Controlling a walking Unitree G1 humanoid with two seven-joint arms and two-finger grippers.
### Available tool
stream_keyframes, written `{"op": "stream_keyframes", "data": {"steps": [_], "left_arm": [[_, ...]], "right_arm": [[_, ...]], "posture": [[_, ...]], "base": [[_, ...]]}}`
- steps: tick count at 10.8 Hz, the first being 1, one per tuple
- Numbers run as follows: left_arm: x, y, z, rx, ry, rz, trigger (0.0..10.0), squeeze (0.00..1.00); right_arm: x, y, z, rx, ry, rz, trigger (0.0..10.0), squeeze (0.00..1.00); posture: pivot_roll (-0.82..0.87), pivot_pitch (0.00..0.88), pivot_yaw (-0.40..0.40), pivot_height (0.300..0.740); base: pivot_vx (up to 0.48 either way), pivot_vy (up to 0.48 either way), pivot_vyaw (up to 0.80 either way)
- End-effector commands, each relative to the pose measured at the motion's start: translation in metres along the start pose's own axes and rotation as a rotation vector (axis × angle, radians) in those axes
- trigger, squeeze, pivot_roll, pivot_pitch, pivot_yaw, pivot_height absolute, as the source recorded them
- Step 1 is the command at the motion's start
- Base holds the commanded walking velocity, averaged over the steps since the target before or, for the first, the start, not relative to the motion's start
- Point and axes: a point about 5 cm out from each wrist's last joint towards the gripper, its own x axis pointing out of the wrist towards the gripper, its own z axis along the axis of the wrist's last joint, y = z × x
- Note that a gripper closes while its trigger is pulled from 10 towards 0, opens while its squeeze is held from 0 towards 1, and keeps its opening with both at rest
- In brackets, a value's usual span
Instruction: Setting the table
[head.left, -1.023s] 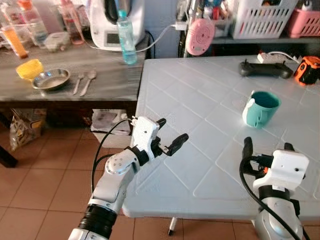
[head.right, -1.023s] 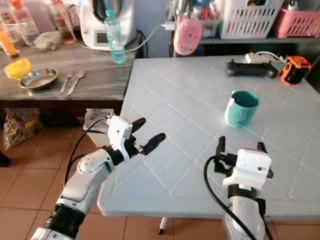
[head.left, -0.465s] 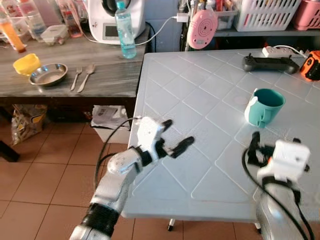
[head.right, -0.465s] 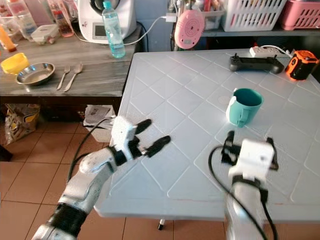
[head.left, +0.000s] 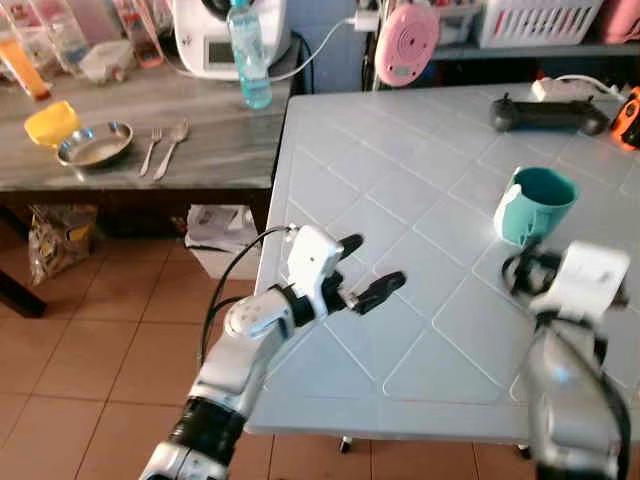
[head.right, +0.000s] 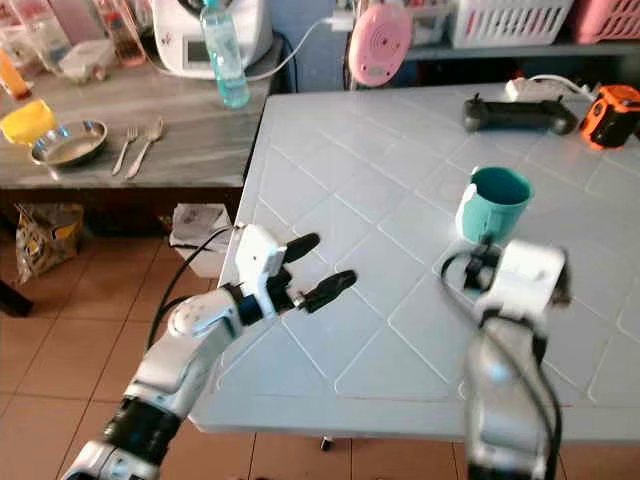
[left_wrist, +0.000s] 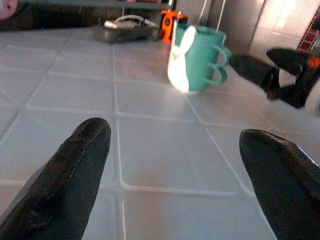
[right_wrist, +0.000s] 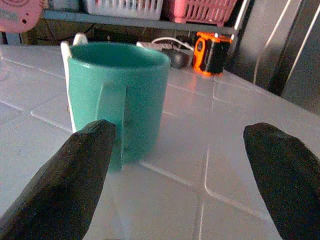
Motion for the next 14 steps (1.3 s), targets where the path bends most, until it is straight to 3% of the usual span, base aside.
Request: {"op": "stream_keyframes", "data": {"steps": [1, 4, 7, 9, 10, 12, 14], "left_arm": [[-0.004, -0.001, 0.002, 0.011, 0.004, 0.001, 10.0, 0.00], [-0.010, 0.002, 0.002, 0.018, 0.014, 0.018, 10.0, 0.00], [-0.009, -0.001, 0.002, 0.011, 0.010, 0.025, 10.0, 0.00], [-0.007, -0.003, 0.001, 0.010, 0.010, 0.013, 10.0, 0.00], [-0.008, -0.004, 0.001, 0.011, 0.012, 0.008, 10.0, 0.00], [-0.008, -0.004, 0.001, 0.012, 0.012, 0.009, 10.0, 0.00], [-0.006, -0.006, 0.000, 0.008, 0.012, 0.003, 10.0, 0.00]], "right_arm": [[0.004, 0.003, -0.004, 0.022, 0.016, 0.021, 10.0, 0.00], [0.020, 0.015, 0.000, 0.034, -0.005, 0.062, 10.0, 0.00], [0.014, 0.034, 0.002, 0.082, -0.018, 0.102, 10.0, 0.00], [0.018, 0.037, 0.006, 0.098, -0.037, 0.091, 10.0, 0.00], [0.020, 0.041, 0.010, 0.108, -0.055, 0.082, 0.0, 0.00], [0.016, 0.045, 0.011, 0.095, -0.062, 0.059, 0.0, 0.00], [0.017, 0.041, 0.006, 0.107, -0.047, 0.042, 5.4, 0.00]], "posture": [[0.03, 0.183, 0.085, 0.740], [0.05, 0.194, 0.073, 0.740], [0.04, 0.182, 0.061, 0.740], [0.04, 0.183, 0.067, 0.740], [0.04, 0.184, 0.068, 0.740], [0.04, 0.181, 0.067, 0.740], [0.04, 0.179, 0.069, 0.740]], "base": [[0.000, 0.000, 0.00], [0.000, 0.000, 0.00], [0.000, 0.000, 0.00], [0.000, 0.000, 0.00], [0.000, 0.000, 0.00], [0.000, 0.000, 0.00], [0.000, 0.000, 0.00]]}}
